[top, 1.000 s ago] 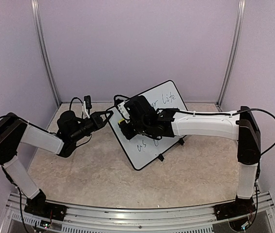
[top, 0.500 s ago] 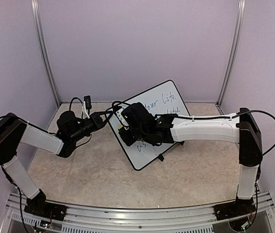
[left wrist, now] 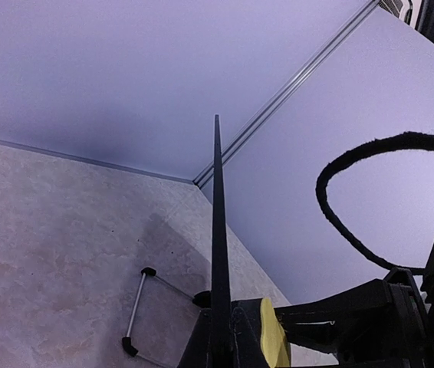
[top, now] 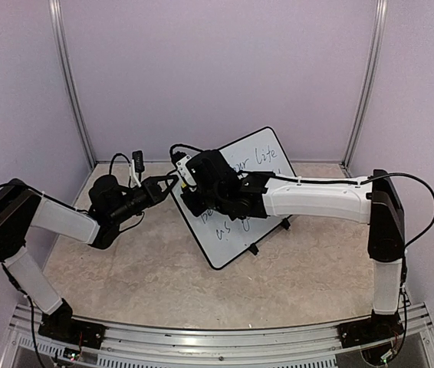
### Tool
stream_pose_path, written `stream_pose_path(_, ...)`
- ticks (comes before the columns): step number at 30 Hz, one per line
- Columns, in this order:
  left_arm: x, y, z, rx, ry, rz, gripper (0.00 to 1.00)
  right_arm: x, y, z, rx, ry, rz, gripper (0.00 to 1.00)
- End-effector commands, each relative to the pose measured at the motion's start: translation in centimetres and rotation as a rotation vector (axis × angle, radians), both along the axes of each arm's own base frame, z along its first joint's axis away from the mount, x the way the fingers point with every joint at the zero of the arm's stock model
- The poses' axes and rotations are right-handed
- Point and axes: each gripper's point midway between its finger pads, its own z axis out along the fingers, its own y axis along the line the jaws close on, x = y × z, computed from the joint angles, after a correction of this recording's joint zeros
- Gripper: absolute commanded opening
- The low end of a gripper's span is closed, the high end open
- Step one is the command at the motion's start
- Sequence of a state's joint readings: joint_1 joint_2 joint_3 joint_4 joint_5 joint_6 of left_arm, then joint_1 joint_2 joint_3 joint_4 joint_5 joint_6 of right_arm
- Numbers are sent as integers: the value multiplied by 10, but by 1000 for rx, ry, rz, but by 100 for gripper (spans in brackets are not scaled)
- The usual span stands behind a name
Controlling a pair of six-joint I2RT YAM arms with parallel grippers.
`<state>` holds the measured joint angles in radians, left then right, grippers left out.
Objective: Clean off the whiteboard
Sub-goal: Erase the whiteboard at the center of the board.
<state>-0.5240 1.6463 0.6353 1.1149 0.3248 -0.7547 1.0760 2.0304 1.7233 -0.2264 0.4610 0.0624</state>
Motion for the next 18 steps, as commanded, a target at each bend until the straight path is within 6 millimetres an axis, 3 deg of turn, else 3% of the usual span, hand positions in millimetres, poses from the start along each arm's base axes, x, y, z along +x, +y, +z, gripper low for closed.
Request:
stream_pose_path(1,-21,-12,10,-1,-53,-93,0,12,-4,-10,-13,-5,-13,15)
stream_pose_path(11,-22,-12,13,-5,-60,-98,0,-17,-39,-48,-38,95,1,14)
stream_pose_path(14,-22,-12,13,-6,-59,-99,0,-18,-44,-50,-44,90,-2,14)
stream_pose_path(18,-23,-12,13,-7,-61,-101,0,-11,-36,-42,-46,56,3,14)
